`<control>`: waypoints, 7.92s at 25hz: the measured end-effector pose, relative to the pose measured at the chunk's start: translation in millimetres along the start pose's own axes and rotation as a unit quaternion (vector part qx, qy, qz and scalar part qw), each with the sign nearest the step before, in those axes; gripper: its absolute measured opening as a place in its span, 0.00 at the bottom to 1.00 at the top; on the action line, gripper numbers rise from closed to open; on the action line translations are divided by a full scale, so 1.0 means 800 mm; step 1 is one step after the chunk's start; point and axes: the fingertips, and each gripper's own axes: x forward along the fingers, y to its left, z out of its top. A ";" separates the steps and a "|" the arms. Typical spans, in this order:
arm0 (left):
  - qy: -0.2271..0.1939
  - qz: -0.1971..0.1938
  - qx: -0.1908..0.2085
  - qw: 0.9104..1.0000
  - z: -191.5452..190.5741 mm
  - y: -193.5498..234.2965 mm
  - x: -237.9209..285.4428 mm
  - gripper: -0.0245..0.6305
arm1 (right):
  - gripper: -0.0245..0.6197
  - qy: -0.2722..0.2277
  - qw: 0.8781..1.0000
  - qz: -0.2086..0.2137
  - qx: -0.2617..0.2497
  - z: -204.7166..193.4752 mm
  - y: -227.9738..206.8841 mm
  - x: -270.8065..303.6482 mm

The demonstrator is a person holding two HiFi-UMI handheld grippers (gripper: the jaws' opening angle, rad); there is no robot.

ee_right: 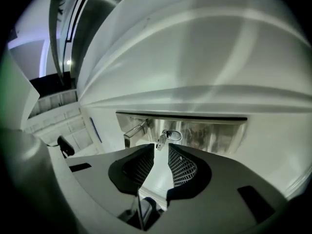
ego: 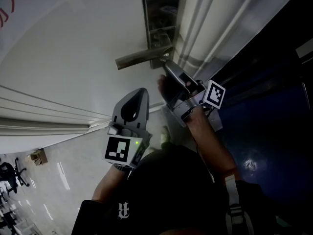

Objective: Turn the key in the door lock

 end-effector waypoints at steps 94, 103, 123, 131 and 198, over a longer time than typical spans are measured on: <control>-0.010 -0.022 0.000 1.000 0.000 -0.021 -0.021 0.05 | 0.08 -0.001 0.947 -0.146 -0.285 0.011 0.030 -0.002; -0.012 -0.029 0.005 0.999 0.004 -0.030 -0.025 0.05 | 0.08 0.163 0.571 -0.239 -0.768 -0.021 0.039 0.004; -0.013 -0.009 0.005 1.000 0.007 -0.013 -0.023 0.05 | 0.16 0.204 0.165 -0.224 -0.939 -0.020 -0.004 0.035; -0.012 -0.007 0.005 1.000 0.005 -0.010 -0.020 0.05 | 0.11 0.187 0.154 -0.225 -0.944 -0.016 -0.003 0.042; -0.009 -0.014 0.010 1.000 0.002 -0.012 -0.029 0.05 | 0.12 -0.052 0.989 -0.078 -0.118 0.009 0.008 0.003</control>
